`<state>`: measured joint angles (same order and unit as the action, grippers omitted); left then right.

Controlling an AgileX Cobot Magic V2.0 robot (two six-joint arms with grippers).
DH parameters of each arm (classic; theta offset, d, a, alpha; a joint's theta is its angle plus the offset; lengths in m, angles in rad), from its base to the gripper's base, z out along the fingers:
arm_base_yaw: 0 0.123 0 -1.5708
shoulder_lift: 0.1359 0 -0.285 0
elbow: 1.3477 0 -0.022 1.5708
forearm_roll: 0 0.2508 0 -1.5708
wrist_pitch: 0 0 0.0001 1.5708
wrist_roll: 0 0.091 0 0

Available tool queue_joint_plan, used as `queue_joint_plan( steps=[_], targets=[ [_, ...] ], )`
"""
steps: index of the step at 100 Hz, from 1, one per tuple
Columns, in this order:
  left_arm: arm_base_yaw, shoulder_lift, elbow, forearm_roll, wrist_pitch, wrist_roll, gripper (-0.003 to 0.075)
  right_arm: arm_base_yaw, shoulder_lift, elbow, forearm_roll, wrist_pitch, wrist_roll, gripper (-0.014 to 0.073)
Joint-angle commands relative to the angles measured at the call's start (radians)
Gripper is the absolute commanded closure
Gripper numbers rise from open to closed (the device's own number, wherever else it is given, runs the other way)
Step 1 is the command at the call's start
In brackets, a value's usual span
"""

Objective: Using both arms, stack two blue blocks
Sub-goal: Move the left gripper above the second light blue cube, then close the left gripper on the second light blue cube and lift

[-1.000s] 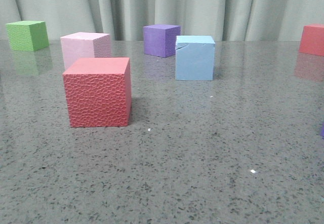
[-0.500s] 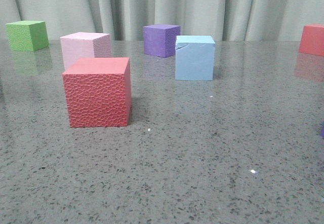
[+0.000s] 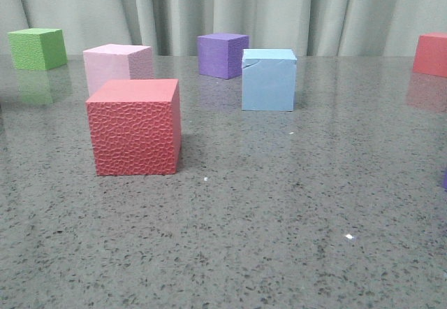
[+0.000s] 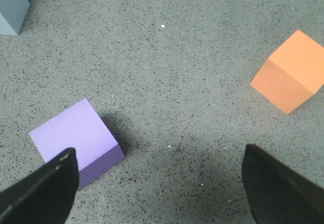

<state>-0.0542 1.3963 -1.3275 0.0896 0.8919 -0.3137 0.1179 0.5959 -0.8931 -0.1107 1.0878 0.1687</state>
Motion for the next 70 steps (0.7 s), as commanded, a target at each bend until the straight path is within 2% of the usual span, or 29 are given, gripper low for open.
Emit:
queue_joint_plan(
  steps=[1,70],
  targets=[
    [-0.007,-0.011,-0.036,0.044,-0.039,-0.048,0.0101,-0.008,0.002,-0.023,-0.010,-0.055,-0.010,-0.0052],
    [-0.007,0.119,-0.036,0.121,-0.018,-0.107,0.0101,-0.008,0.002,-0.023,0.001,-0.058,-0.010,-0.0052]
  ],
)
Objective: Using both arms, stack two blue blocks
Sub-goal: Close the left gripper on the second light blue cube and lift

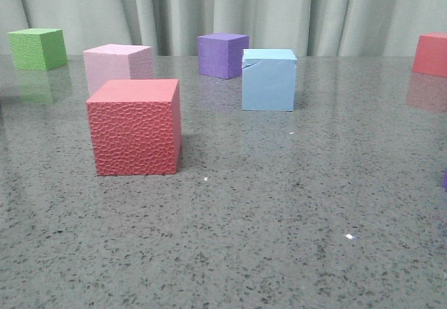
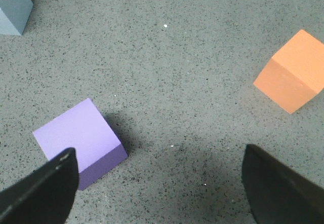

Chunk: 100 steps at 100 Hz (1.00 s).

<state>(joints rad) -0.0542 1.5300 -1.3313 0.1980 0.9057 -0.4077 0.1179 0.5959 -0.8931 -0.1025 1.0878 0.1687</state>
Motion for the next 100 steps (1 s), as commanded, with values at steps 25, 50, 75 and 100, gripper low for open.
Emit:
queue_joint_plan(
  steps=[25,50,75,100],
  targets=[
    [-0.007,0.043,-0.032,0.013,-0.034,-0.022,0.0101,-0.008,0.002,-0.023,0.000,-0.057,-0.010,-0.0052],
    [-0.007,0.089,-0.032,0.019,-0.034,-0.024,0.0101,-0.008,0.002,-0.023,0.000,-0.051,-0.010,-0.0052],
    [-0.007,0.095,-0.032,0.019,-0.044,-0.024,0.0101,-0.008,0.002,-0.023,0.000,-0.050,-0.010,-0.0052],
    [-0.007,0.095,-0.032,0.019,-0.044,-0.024,0.0209,-0.008,0.002,-0.023,0.000,-0.050,-0.010,-0.0052]
  ],
)
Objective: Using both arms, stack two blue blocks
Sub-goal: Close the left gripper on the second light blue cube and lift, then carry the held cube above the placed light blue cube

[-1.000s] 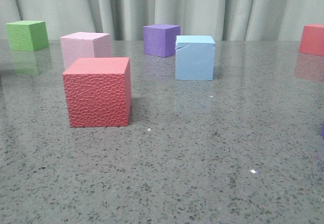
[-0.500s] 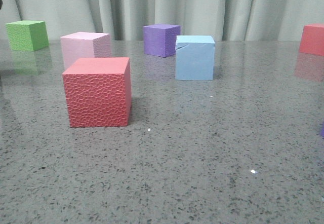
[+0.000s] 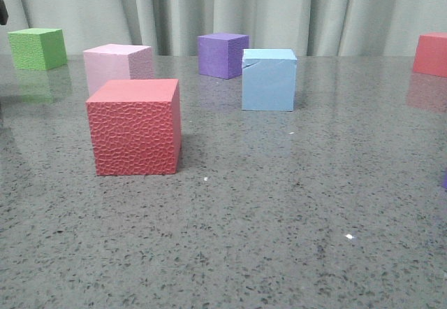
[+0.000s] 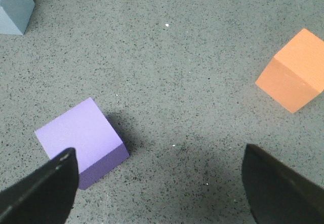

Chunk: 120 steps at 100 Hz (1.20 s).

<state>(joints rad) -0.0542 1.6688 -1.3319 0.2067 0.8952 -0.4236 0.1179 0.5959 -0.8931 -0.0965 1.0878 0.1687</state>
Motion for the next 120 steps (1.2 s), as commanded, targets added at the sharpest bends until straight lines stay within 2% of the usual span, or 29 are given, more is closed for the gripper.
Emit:
queue_joint_plan(
  steps=[1,26,43,73,98,120],
  targets=[
    [-0.007,-0.043,-0.032,0.010,-0.034,-0.008,0.0223,-0.008,0.002,-0.023,-0.006,-0.050,-0.010,-0.0052],
    [-0.007,-0.043,-0.032,0.010,-0.022,-0.008,0.0519,-0.008,0.002,-0.023,-0.006,-0.049,-0.010,-0.0052],
    [-0.007,-0.043,-0.032,0.008,-0.007,0.009,0.0642,-0.008,0.002,-0.023,-0.006,-0.049,-0.010,-0.0052],
    [-0.051,-0.090,-0.116,-0.049,0.092,0.114,0.0656,-0.008,0.002,-0.023,-0.006,-0.049,-0.010,-0.0052],
    [-0.189,-0.096,-0.304,-0.051,0.197,0.146,0.0656,-0.008,0.002,-0.023,-0.001,-0.048,-0.010,-0.0052],
    [-0.318,-0.096,-0.426,-0.051,0.190,0.144,0.0655,-0.008,0.002,-0.023,0.008,-0.048,-0.010,-0.0052]
  ],
)
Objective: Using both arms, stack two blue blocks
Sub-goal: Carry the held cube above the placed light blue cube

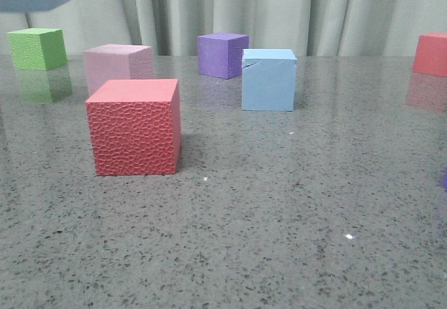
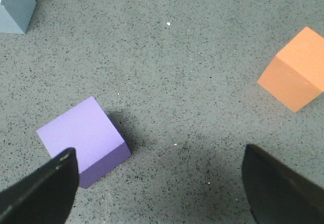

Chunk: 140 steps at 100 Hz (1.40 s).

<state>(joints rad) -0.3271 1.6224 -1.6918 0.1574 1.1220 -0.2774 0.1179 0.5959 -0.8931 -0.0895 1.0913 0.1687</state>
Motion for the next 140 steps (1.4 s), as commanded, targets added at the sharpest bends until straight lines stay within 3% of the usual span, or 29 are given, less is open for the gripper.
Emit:
queue_joint_plan(
  steps=[1,62,87,116,140],
  targets=[
    [-0.053,-0.050,-0.072,-0.002,-0.039,-0.002,0.0655,-0.008,0.002,-0.023,0.001,-0.051,-0.010,-0.0052],
    [-0.253,0.083,-0.115,-0.157,-0.210,-0.097,0.0654,-0.008,0.002,-0.023,0.011,-0.049,-0.010,-0.0052],
    [-0.337,0.193,-0.259,-0.177,-0.237,-0.119,0.0654,-0.008,0.002,-0.023,0.013,-0.044,-0.010,-0.0052],
    [-0.392,0.341,-0.497,-0.175,-0.114,-0.119,0.0654,-0.008,0.002,-0.023,0.013,-0.041,-0.010,-0.0052],
    [-0.392,0.357,-0.528,-0.098,-0.029,-0.189,0.0654,-0.008,0.002,-0.023,0.015,-0.036,-0.010,-0.0052]
  ],
)
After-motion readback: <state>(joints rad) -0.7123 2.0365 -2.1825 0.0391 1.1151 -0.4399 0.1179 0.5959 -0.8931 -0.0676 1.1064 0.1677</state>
